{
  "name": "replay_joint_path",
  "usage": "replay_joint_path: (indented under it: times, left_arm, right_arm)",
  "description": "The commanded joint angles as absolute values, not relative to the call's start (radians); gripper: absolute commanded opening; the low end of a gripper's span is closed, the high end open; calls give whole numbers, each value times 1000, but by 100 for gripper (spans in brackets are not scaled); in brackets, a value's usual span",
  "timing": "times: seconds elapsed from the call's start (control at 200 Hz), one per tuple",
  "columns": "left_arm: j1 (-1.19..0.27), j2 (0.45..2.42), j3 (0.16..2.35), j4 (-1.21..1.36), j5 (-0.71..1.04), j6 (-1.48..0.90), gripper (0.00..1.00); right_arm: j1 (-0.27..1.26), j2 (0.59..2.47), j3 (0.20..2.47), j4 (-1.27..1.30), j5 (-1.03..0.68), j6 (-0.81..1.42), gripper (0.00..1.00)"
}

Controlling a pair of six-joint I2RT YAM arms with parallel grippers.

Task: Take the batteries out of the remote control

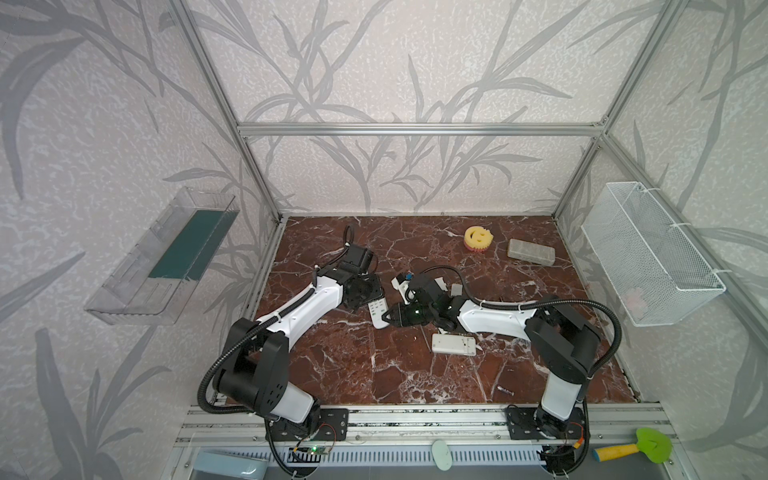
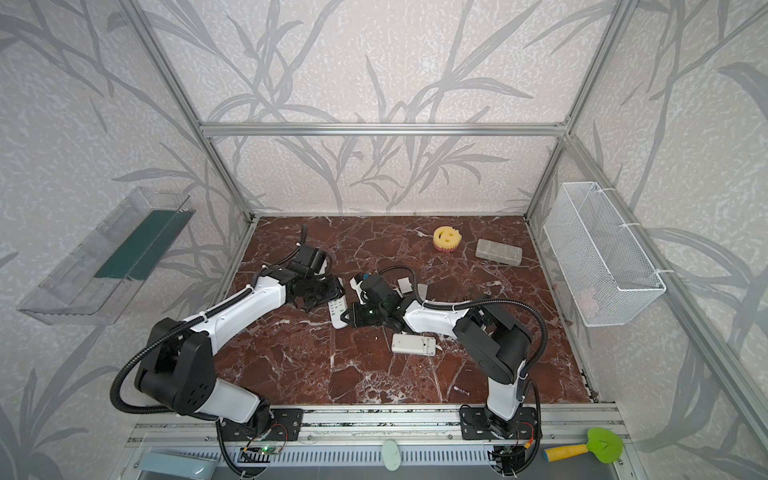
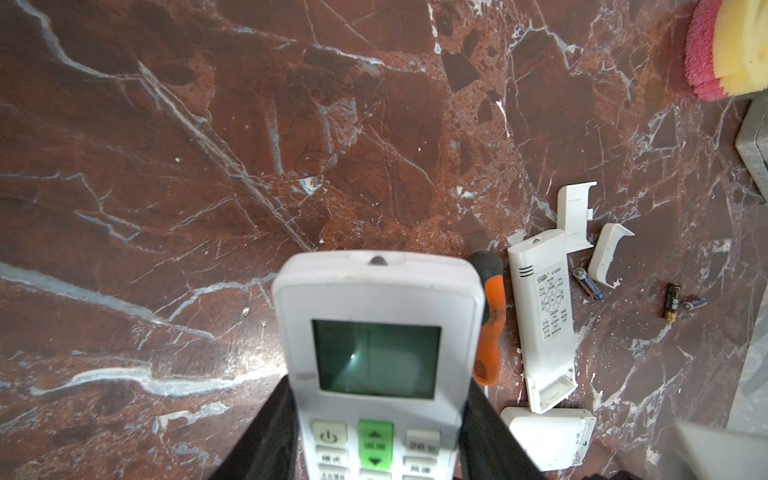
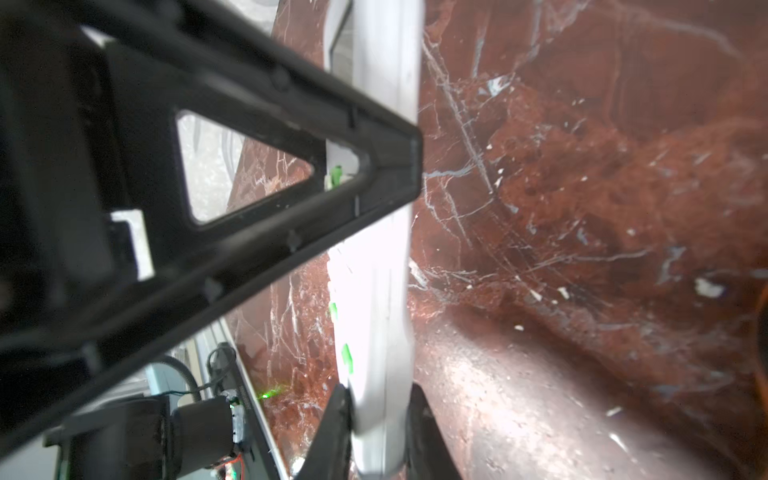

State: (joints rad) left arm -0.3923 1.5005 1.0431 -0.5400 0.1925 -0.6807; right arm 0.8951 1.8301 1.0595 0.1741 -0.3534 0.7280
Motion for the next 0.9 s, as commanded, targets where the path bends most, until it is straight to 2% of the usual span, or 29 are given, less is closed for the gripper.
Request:
replay_joint_path:
  times: [0.0, 0.12, 0.25, 0.37, 0.535, 0.805, 0.895]
  left_arm:
    - [-400, 1448, 1048, -552, 180, -705, 50]
    - [-389, 1393, 1039, -547, 199, -745, 61]
    - [-374, 1300, 966, -472, 254, -904, 63]
    - [-350, 1224, 892, -424, 250, -1010, 63]
    - [-293, 1223, 849, -449, 268, -1047, 63]
    - [-290, 1262, 809, -374, 335, -1149, 57]
    - [-290, 1268, 797, -354, 349, -1171, 50]
  right_arm:
    - [942, 1792, 1121, 72, -237, 570, 6]
    - [994, 1758, 1154, -54, -32, 411, 3]
    - [1064, 1741, 1155, -104, 194, 270, 0]
    - [1077, 1746, 1120, -47, 237, 227, 0]
    - [1113, 1759, 1138, -61, 312, 148, 0]
    - [1200, 1789, 1191, -107, 496, -32, 0]
    - [1214, 1795, 1194, -109, 535, -65, 0]
